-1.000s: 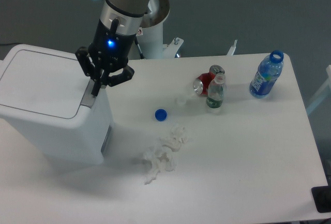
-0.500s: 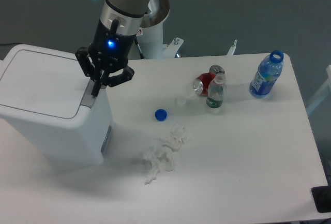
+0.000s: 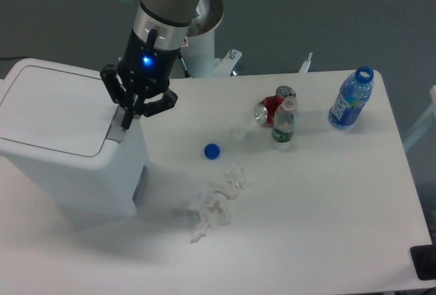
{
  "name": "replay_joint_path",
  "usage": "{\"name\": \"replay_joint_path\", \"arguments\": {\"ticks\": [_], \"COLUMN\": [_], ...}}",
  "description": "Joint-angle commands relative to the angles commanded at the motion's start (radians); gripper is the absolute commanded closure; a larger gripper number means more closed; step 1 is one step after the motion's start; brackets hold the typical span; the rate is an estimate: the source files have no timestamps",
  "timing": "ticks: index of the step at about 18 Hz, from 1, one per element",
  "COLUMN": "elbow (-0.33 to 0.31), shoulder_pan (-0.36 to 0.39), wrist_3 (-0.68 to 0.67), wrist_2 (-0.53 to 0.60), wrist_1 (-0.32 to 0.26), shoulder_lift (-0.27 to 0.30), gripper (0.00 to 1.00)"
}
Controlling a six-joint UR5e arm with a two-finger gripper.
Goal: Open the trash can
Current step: 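Lift the gripper to flip the trash bin lid open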
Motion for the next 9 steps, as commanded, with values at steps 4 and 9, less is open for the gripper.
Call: {"name": "replay_joint_path", "arguments": {"ticks": [4, 9], "elbow": [0.008, 0.020], "shoulder_pan": [0.000, 0.003], "wrist_3": [0.000, 0.002], "wrist_2": [0.000, -0.006], "wrist_1": [0.000, 0.000], "shoulder_lift": [0.000, 0.002], "gripper": [0.98, 0.98]}}
